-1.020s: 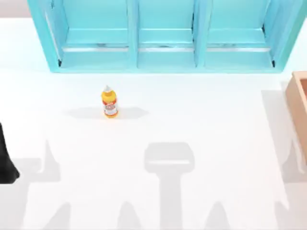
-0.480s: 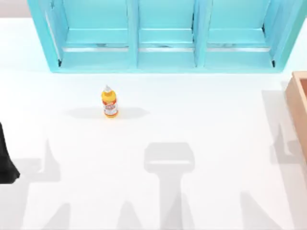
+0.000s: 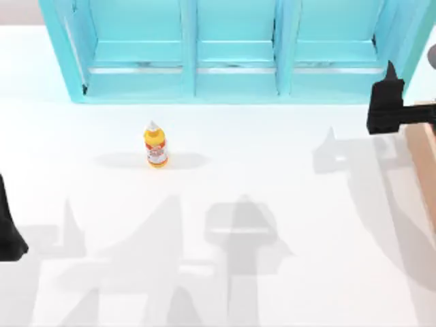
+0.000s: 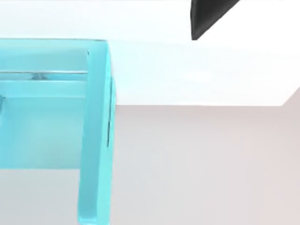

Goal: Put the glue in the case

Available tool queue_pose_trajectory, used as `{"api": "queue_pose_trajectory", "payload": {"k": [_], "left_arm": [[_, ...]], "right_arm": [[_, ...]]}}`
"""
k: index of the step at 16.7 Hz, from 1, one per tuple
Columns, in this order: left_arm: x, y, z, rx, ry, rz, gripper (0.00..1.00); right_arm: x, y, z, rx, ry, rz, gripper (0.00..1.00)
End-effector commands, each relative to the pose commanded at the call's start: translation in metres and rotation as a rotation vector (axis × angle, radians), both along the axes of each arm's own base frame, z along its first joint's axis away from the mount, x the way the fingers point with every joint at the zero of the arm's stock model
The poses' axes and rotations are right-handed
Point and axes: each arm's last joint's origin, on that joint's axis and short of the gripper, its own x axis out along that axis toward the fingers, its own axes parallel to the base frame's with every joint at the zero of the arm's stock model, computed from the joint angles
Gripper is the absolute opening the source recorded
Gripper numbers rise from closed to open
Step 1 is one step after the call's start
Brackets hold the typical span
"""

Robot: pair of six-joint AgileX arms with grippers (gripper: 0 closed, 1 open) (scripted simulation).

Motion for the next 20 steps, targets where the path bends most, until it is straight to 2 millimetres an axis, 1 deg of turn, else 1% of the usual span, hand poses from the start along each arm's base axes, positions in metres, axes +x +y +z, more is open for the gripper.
{"api": "queue_pose_trajectory", "payload": {"k": [2,4,5,6,8,11,13,15,17,20], "left_arm": [[0.000,0.000,0.000,0.000,0.000,0.000,1.00],[0.000,0.000,0.000,0.000,0.000,0.000,1.00],[0.000,0.000,0.000,0.000,0.000,0.000,1.00],[0.000,0.000,0.000,0.000,0.000,0.000,1.00],[0.000,0.000,0.000,0.000,0.000,0.000,1.00],[0.000,0.000,0.000,0.000,0.000,0.000,1.00],[0.000,0.000,0.000,0.000,0.000,0.000,1.00],[0.000,0.000,0.000,0.000,0.000,0.000,1.00],[0.000,0.000,0.000,0.000,0.000,0.000,1.00],[0.000,0.000,0.000,0.000,0.000,0.000,1.00]], "right_arm": [[0.027,0.043,-0.015,-0.049,0.023,0.001,1.00],[0.046,0.090,-0.039,-0.096,0.034,0.003,1.00],[0.052,0.115,-0.055,-0.117,0.035,0.004,1.00],[0.056,0.140,-0.072,-0.134,0.032,0.006,1.00],[0.055,0.187,-0.109,-0.151,0.015,0.007,1.00],[0.040,0.246,-0.164,-0.132,-0.029,0.007,1.00],[0.025,0.277,-0.193,-0.088,-0.064,0.004,1.00],[0.010,0.300,-0.216,-0.030,-0.097,-0.001,1.00],[-0.002,0.316,-0.230,0.029,-0.123,-0.006,1.00],[-0.011,0.326,-0.238,0.082,-0.142,-0.010,1.00]]}}
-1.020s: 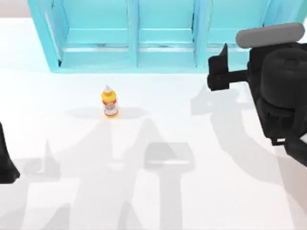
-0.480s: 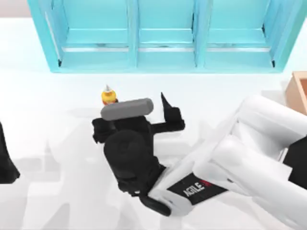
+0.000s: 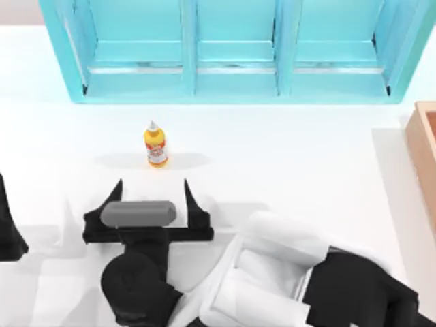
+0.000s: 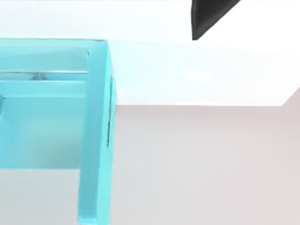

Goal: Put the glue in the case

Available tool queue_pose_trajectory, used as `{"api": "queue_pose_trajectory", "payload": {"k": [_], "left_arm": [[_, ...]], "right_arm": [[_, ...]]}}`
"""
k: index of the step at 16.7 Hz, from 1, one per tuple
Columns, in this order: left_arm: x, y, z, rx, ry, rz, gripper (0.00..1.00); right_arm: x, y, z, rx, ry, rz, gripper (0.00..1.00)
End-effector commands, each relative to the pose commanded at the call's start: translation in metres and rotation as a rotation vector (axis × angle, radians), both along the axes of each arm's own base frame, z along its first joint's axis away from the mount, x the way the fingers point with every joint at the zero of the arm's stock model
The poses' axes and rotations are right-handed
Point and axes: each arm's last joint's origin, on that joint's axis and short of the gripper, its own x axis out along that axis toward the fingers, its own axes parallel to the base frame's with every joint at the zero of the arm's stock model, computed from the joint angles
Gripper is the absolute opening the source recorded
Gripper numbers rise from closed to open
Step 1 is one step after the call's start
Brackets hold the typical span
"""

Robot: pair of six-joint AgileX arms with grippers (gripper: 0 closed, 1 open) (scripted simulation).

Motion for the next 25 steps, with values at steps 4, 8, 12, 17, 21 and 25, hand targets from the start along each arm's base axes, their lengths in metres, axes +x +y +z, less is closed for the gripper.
{"api": "queue_pose_trajectory", "payload": {"k": [4,8,12,17,21,25], "left_arm": [[0.000,0.000,0.000,0.000,0.000,0.000,1.00],[0.000,0.000,0.000,0.000,0.000,0.000,1.00],[0.000,0.000,0.000,0.000,0.000,0.000,1.00],[0.000,0.000,0.000,0.000,0.000,0.000,1.00],[0.000,0.000,0.000,0.000,0.000,0.000,1.00],[0.000,0.000,0.000,0.000,0.000,0.000,1.00]], "right_arm": [[0.000,0.000,0.000,0.000,0.000,0.000,1.00],[0.012,0.001,0.000,0.000,0.000,-0.001,1.00],[0.055,0.003,0.000,0.000,0.000,0.000,1.00],[0.099,-0.001,0.000,0.000,0.000,0.000,1.00],[0.100,-0.001,0.000,0.000,0.000,0.000,1.00],[0.100,-0.001,0.000,0.000,0.000,0.000,0.70]]}}
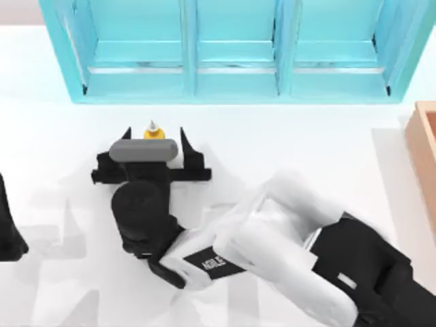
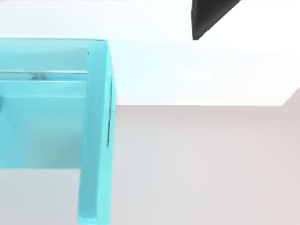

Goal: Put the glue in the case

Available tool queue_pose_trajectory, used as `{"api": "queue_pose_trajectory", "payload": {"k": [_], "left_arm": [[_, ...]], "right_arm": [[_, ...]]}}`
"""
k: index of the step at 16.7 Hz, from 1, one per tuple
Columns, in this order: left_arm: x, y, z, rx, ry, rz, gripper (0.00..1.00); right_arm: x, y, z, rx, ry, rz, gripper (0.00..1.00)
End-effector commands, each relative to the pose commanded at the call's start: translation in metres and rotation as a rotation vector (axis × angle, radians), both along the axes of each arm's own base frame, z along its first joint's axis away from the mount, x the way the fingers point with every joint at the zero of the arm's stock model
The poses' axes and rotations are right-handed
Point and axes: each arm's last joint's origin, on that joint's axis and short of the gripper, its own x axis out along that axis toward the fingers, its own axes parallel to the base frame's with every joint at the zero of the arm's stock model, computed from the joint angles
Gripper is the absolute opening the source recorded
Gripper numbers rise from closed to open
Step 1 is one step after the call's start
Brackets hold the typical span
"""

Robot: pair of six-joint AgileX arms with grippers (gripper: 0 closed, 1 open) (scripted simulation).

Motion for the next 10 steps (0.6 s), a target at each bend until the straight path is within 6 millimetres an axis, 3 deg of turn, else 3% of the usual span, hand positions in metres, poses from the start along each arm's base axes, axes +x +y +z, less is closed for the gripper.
{"api": "queue_pose_trajectory", "payload": {"k": [9,10], "left_arm": [[0.0000,0.0000,0.0000,0.000,0.000,0.000,1.00],[0.0000,0.0000,0.0000,0.000,0.000,0.000,1.00]], "right_arm": [[0.0000,0.0000,0.0000,0.000,0.000,0.000,0.02],[0.0000,0.0000,0.0000,0.000,0.000,0.000,0.00]]}}
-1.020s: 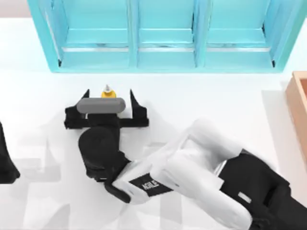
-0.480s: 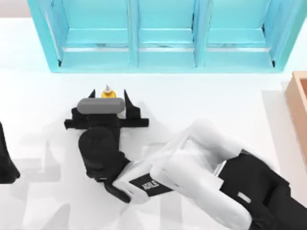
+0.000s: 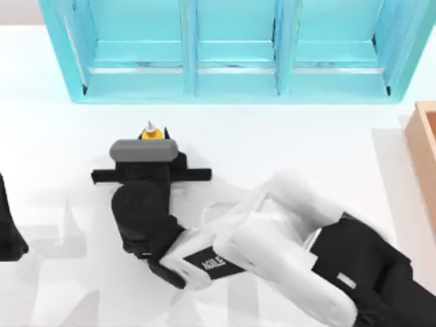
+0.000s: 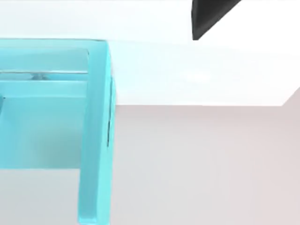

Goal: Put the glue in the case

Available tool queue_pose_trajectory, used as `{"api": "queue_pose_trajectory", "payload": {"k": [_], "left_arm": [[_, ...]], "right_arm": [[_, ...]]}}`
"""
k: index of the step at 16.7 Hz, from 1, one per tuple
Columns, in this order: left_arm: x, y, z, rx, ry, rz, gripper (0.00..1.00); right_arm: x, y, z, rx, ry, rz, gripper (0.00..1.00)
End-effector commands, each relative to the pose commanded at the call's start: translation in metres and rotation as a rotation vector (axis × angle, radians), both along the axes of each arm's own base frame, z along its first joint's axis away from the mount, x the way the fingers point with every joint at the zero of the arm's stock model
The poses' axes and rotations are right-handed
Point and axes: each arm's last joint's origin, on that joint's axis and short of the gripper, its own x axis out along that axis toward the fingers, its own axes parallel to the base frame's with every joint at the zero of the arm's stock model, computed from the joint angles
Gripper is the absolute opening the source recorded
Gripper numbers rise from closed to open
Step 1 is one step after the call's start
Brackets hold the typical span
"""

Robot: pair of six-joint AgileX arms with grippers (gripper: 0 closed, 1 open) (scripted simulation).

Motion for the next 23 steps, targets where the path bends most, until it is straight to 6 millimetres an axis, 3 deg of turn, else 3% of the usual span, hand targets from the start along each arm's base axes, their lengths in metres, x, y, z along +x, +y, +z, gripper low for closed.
{"api": "queue_pose_trajectory", "payload": {"k": [10,12,17,19,23], "left_arm": [[0.000,0.000,0.000,0.000,0.000,0.000,1.00],[0.000,0.000,0.000,0.000,0.000,0.000,1.00],[0.000,0.000,0.000,0.000,0.000,0.000,1.00],[0.000,0.000,0.000,0.000,0.000,0.000,1.00],[0.000,0.000,0.000,0.000,0.000,0.000,1.00]], "right_arm": [[-0.001,-0.001,0.003,-0.013,0.008,0.000,0.00],[0.000,0.001,0.021,-0.020,0.013,0.001,0.00],[0.001,0.002,0.089,0.011,-0.008,0.002,0.00],[-0.001,0.001,0.099,-0.001,0.000,0.002,0.00],[-0.001,0.001,0.101,0.006,-0.003,0.002,0.00]]}}
